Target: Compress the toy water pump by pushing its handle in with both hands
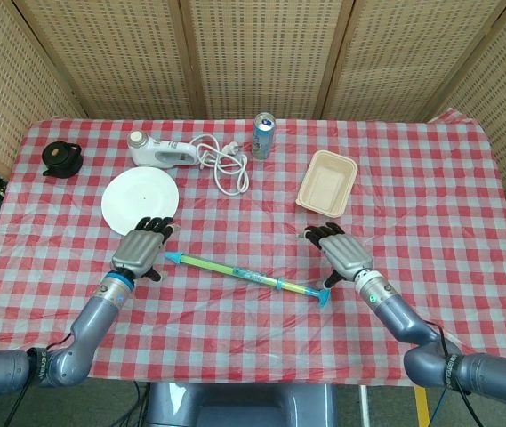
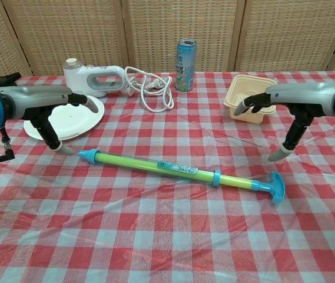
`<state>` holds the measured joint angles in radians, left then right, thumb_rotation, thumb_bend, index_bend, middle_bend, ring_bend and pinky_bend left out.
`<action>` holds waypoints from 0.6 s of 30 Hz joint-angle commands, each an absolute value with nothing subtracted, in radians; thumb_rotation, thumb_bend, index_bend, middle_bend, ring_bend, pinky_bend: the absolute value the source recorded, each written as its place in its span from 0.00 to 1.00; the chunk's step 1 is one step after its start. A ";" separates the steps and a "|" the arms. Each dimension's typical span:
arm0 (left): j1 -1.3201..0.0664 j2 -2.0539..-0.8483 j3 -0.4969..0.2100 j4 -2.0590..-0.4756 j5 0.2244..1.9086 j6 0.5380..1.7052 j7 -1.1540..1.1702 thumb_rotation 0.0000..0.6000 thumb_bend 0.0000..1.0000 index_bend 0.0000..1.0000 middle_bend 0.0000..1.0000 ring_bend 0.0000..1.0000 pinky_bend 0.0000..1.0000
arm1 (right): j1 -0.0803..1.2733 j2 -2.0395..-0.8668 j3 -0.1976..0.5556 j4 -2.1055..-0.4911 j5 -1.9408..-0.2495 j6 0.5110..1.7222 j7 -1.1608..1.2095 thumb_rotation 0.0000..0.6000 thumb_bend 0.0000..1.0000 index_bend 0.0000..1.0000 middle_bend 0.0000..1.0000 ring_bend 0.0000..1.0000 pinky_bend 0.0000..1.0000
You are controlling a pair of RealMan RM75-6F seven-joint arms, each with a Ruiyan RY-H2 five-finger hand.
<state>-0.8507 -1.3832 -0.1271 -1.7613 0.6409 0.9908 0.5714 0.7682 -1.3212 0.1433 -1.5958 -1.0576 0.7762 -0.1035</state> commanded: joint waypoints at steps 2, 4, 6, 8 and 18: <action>-0.830 -1.371 -0.116 -1.777 0.682 1.004 0.541 1.00 0.22 0.11 0.00 0.00 0.00 | 0.756 -1.321 0.133 -1.599 -1.042 0.798 -0.120 1.00 0.24 0.14 0.07 0.03 0.00; -0.813 -1.364 -0.109 -1.788 0.719 1.021 0.521 1.00 0.22 0.11 0.00 0.00 0.00 | 0.746 -1.318 0.127 -1.603 -1.047 0.814 -0.126 1.00 0.24 0.13 0.04 0.00 0.00; -0.791 -1.358 -0.100 -1.796 0.766 1.045 0.498 1.00 0.22 0.11 0.00 0.00 0.00 | 0.735 -1.312 0.120 -1.608 -1.058 0.837 -0.138 1.00 0.24 0.12 0.01 0.00 0.00; -0.766 -1.352 -0.090 -1.801 0.822 1.080 0.474 1.00 0.22 0.10 0.00 0.00 0.00 | 0.719 -1.306 0.114 -1.616 -1.075 0.871 -0.150 1.00 0.24 0.11 0.00 0.00 0.00; -0.569 -1.343 0.032 -1.758 1.155 1.391 0.445 1.00 0.22 0.00 0.00 0.00 0.00 | 0.559 -1.335 0.048 -1.603 -1.270 1.206 -0.226 1.00 0.18 0.00 0.00 0.00 0.00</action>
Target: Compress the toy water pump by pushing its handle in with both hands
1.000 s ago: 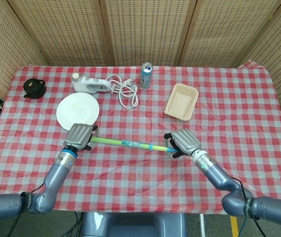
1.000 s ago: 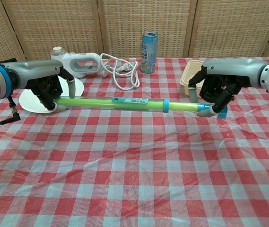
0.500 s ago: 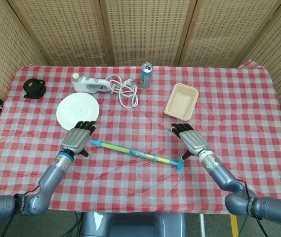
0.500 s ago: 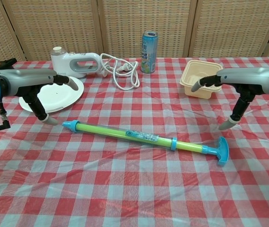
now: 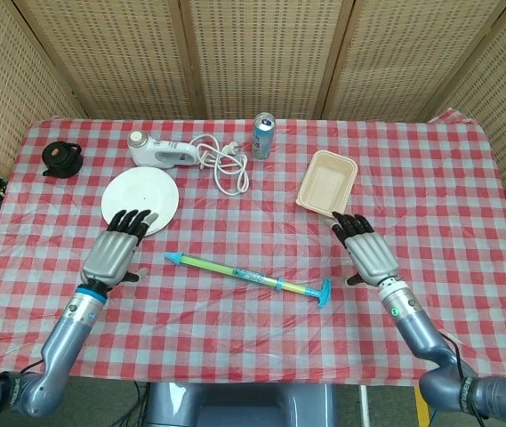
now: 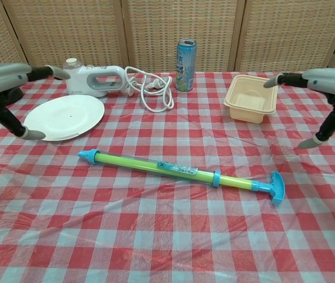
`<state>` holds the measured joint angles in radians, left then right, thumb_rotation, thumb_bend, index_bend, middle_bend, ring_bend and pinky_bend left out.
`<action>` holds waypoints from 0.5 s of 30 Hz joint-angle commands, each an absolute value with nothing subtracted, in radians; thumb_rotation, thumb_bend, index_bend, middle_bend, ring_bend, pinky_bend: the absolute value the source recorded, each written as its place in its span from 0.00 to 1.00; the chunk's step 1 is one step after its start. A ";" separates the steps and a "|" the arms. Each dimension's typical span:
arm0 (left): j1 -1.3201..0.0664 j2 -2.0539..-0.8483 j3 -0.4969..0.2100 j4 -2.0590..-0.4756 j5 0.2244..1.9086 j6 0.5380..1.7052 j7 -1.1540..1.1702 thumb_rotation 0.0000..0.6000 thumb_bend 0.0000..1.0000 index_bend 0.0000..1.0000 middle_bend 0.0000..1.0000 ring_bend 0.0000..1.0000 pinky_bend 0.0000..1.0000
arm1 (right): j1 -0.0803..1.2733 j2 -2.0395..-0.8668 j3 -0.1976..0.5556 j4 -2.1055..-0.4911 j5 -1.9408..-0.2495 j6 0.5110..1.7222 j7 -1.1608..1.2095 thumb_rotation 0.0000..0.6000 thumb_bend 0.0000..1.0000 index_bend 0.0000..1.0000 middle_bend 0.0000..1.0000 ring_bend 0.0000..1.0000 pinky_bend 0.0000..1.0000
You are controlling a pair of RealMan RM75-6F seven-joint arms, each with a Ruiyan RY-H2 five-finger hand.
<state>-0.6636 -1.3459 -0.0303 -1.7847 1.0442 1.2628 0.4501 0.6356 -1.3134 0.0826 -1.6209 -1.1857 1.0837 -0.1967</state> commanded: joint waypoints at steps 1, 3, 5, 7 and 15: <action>-0.547 -1.343 0.042 -1.753 1.174 1.417 0.441 1.00 0.22 0.00 0.00 0.00 0.00 | 0.542 -1.340 0.041 -1.593 -1.285 1.231 -0.221 1.00 0.18 0.00 0.00 0.00 0.00; -0.520 -1.342 0.059 -1.749 1.194 1.445 0.429 1.00 0.22 0.00 0.00 0.00 0.00 | 0.522 -1.344 0.035 -1.580 -1.300 1.258 -0.209 1.00 0.18 0.00 0.00 0.00 0.00; -0.479 -1.341 0.086 -1.737 1.232 1.483 0.407 1.00 0.22 0.00 0.00 0.00 0.00 | 0.486 -1.354 0.022 -1.551 -1.327 1.306 -0.179 1.00 0.18 0.00 0.00 0.00 0.00; -0.443 -1.343 0.108 -1.721 1.266 1.513 0.388 1.00 0.22 0.00 0.00 0.00 0.00 | 0.456 -1.362 0.011 -1.521 -1.353 1.347 -0.150 1.00 0.18 0.00 0.00 0.00 0.00; -0.326 -1.348 0.164 -1.657 1.376 1.625 0.337 1.00 0.22 0.00 0.00 0.00 0.00 | 0.344 -1.360 -0.023 -1.447 -1.459 1.515 -0.035 1.00 0.18 0.00 0.00 0.00 0.00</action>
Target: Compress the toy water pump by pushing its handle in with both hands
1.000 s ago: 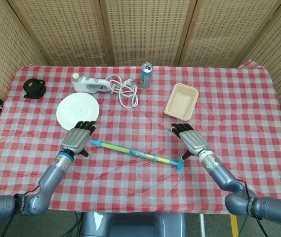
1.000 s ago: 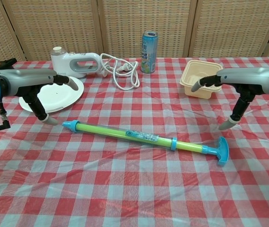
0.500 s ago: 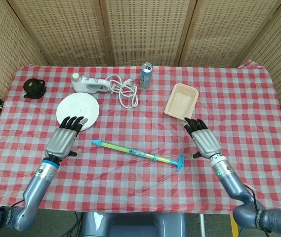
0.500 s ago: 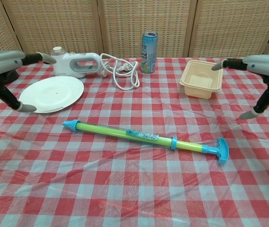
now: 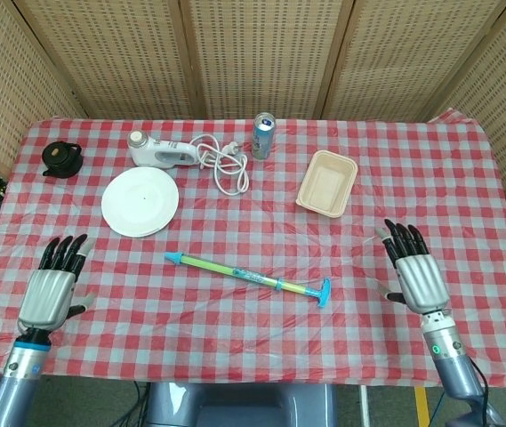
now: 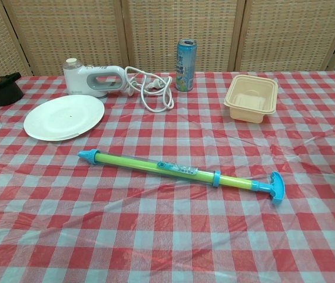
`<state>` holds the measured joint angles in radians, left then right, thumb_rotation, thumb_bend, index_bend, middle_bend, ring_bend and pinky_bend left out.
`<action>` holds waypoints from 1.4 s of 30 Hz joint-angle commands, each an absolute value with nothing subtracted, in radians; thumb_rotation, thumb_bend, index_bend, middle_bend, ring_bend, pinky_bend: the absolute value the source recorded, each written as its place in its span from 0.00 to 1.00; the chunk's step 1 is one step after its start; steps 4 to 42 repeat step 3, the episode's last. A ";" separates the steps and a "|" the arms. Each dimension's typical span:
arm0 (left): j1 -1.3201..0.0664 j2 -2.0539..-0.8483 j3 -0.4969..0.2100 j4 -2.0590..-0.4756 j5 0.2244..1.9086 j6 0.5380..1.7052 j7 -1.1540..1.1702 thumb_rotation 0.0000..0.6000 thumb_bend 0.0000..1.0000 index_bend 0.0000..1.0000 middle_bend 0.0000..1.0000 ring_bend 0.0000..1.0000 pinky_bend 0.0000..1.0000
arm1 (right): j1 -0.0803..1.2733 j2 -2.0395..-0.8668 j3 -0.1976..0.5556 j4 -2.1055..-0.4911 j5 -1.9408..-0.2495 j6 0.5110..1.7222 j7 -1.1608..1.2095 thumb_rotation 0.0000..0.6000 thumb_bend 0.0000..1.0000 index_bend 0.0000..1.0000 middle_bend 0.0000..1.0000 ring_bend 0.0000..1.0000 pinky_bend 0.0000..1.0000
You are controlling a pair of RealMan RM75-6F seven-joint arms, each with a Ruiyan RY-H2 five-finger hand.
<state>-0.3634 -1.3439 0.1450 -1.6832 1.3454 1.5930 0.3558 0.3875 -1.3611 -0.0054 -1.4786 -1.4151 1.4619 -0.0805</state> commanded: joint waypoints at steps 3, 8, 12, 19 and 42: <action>-0.295 -1.347 0.177 -1.645 1.401 1.639 0.347 1.00 0.21 0.00 0.00 0.00 0.00 | 0.317 -1.361 -0.036 -1.427 -1.493 1.546 -0.017 1.00 0.17 0.00 0.00 0.00 0.00; -0.295 -1.347 0.177 -1.645 1.401 1.639 0.347 1.00 0.21 0.00 0.00 0.00 0.00 | 0.317 -1.361 -0.036 -1.427 -1.493 1.546 -0.017 1.00 0.17 0.00 0.00 0.00 0.00; -0.295 -1.347 0.177 -1.645 1.401 1.639 0.347 1.00 0.21 0.00 0.00 0.00 0.00 | 0.317 -1.361 -0.036 -1.427 -1.493 1.546 -0.017 1.00 0.17 0.00 0.00 0.00 0.00; -0.295 -1.347 0.177 -1.645 1.401 1.639 0.347 1.00 0.21 0.00 0.00 0.00 0.00 | 0.317 -1.361 -0.036 -1.427 -1.493 1.546 -0.017 1.00 0.17 0.00 0.00 0.00 0.00; -0.295 -1.347 0.177 -1.645 1.401 1.639 0.347 1.00 0.21 0.00 0.00 0.00 0.00 | 0.317 -1.361 -0.036 -1.427 -1.493 1.546 -0.017 1.00 0.17 0.00 0.00 0.00 0.00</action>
